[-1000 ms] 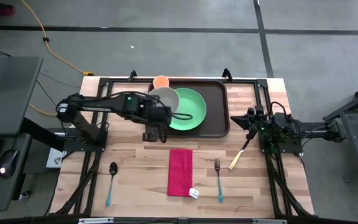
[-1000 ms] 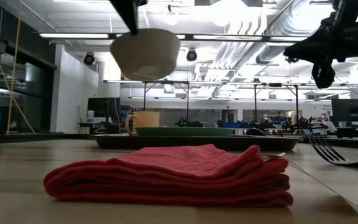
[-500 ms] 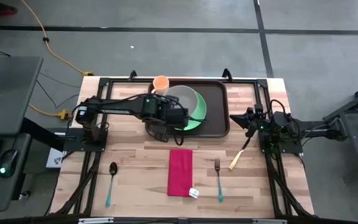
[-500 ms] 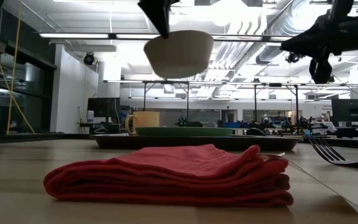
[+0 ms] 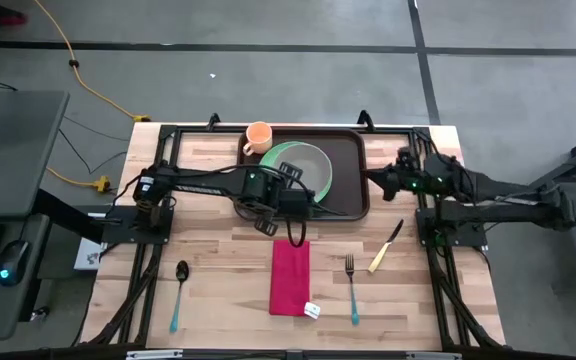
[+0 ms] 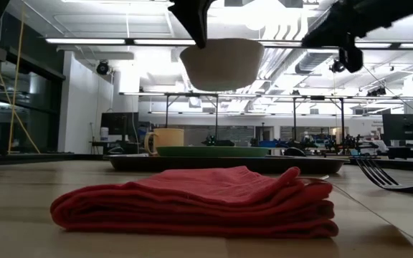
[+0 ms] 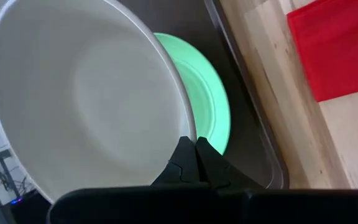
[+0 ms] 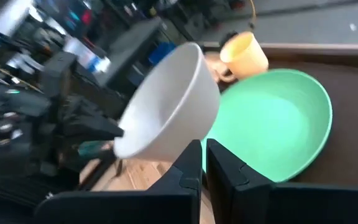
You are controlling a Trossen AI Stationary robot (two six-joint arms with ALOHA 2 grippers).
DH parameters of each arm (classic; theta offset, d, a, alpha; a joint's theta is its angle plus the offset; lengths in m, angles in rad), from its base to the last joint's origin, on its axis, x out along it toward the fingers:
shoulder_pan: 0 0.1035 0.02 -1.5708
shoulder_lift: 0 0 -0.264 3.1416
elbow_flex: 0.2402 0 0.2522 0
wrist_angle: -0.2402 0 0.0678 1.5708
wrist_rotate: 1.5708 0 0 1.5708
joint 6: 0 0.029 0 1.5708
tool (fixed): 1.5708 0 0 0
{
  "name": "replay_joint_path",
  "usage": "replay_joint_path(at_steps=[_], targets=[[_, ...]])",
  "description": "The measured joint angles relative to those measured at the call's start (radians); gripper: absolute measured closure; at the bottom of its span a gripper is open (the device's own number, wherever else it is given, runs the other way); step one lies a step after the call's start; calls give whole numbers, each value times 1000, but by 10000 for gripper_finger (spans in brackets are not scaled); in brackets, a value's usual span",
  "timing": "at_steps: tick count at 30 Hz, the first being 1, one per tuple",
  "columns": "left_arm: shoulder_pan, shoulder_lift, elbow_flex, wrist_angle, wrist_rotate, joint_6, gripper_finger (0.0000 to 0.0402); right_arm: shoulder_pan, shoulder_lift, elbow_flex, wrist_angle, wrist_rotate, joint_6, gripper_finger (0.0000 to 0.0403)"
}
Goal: Set up tray
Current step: Put the gray bowl on top of the green plate to the bottom of the yellow mug
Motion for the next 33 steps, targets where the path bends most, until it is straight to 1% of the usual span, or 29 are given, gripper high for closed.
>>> replay_joint_path(at_steps=[5, 11, 15, 19, 24, 28, 33], targets=[[-11, 0, 0, 29, 0, 0, 396, -70, 177, 148, -117, -92, -32, 402], [-13, 0, 0, 28, 26, 0, 396, -136, 351, 289, -133, -207, -95, 402], [-13, 0, 0, 28, 29, 0, 396, -168, 440, 378, -184, -221, -119, 402], [-13, 0, 0, 24, 29, 0, 396, -194, 523, 467, -297, -221, -160, 402], [-12, 0, 0, 23, 31, 0, 396, -220, 610, 555, -413, -252, -211, 402], [-12, 0, 0, 23, 32, 0, 396, -233, 657, 587, -418, -307, -248, 395], [-12, 0, 0, 22, 57, 0, 396, -256, 681, 598, -418, -325, -267, 368]])
